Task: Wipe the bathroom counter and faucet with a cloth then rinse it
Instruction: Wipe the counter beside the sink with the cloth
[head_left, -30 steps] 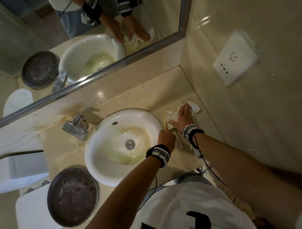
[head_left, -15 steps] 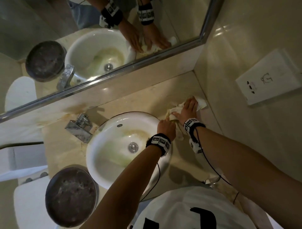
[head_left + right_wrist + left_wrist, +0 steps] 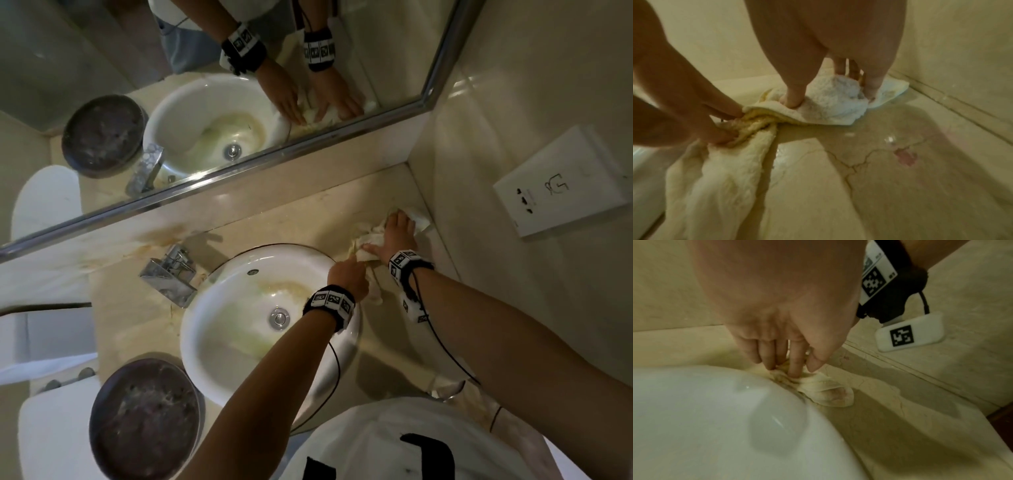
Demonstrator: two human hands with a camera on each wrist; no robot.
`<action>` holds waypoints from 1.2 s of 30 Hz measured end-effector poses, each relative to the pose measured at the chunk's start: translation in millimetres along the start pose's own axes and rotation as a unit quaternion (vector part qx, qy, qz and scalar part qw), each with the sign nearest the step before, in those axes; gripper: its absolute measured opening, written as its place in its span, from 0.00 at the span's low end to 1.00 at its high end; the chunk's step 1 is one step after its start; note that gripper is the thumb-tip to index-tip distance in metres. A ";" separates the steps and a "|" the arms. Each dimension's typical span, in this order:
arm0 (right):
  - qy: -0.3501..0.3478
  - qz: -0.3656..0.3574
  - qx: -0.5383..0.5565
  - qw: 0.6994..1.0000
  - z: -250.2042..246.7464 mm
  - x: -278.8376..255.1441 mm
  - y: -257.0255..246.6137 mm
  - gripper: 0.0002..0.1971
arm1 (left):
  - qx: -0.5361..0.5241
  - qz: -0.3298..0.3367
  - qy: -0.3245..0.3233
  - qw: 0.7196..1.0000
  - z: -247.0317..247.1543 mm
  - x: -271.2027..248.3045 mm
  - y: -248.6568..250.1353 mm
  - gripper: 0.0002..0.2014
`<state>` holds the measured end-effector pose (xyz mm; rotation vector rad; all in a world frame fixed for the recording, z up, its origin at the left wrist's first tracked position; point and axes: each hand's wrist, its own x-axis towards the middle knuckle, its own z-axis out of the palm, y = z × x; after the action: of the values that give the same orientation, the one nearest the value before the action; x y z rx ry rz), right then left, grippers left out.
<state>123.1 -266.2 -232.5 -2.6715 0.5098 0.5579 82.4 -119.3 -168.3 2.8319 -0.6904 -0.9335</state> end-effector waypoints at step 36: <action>-0.070 0.132 0.378 0.914 4.2 -190.4 69.3 0.23 | -0.666 -0.158 0.058 0.727 60.4 -95.9 46.7 0.15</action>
<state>-70.0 -273.2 -171.3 -1.8251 0.8475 0.4871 -39.4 -115.0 -155.1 1.6119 0.4341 -0.7489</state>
